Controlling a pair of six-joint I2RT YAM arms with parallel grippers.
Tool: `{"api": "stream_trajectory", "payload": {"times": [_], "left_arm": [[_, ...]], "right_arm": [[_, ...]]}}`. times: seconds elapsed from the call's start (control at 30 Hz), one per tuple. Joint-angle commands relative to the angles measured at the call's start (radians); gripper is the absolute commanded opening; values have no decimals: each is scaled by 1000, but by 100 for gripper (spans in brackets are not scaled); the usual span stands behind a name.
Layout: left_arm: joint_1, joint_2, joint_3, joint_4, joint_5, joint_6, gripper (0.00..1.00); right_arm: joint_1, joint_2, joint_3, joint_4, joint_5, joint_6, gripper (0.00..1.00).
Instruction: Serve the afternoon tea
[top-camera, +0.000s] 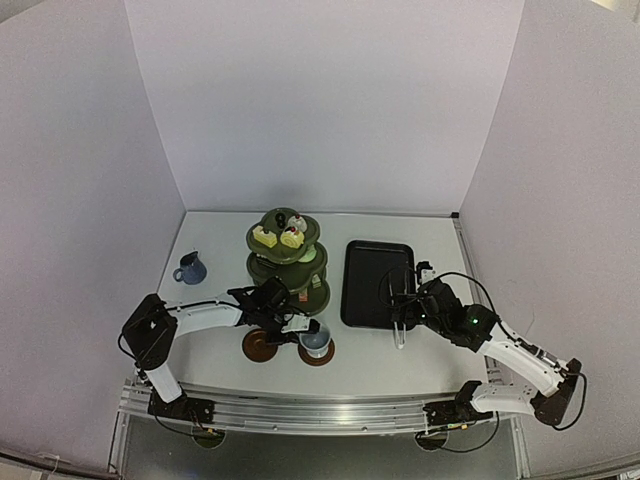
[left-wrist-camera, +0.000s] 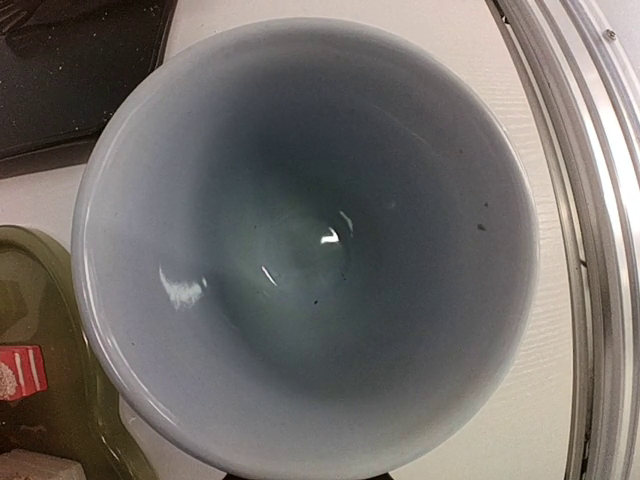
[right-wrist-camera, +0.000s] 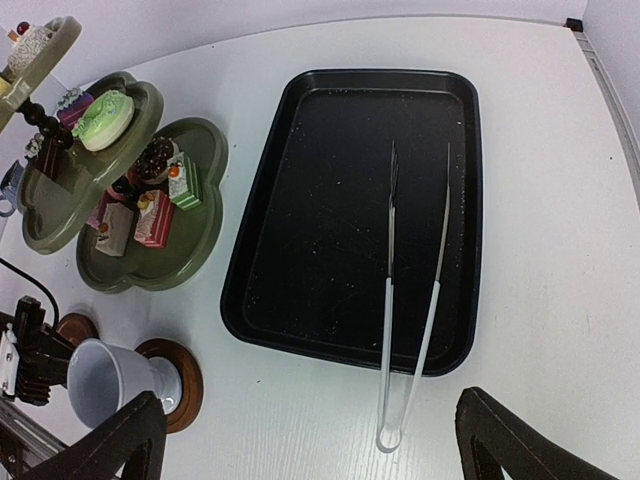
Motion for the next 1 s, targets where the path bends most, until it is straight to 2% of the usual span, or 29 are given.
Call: {"api": "stream_trajectory", "payload": {"times": [0.0, 0.17, 0.33, 0.73, 0.83, 0.97], "left_arm": [[-13, 11, 47, 2, 23, 16, 1], [-13, 8, 53, -43, 15, 31, 12], [-13, -22, 35, -70, 9, 65, 19], [-4, -69, 51, -71, -10, 40, 59], [51, -147, 17, -78, 58, 74, 71], [158, -267, -6, -212, 217, 204, 77]], "right_arm": [[2, 2, 31, 7, 14, -7, 98], [2, -1, 32, 7, 15, -9, 98], [2, -4, 30, 7, 16, -9, 98], [3, -11, 30, 5, 2, -7, 98], [2, -24, 21, 6, 1, -2, 98], [3, -35, 14, 6, 6, 1, 98]]}}
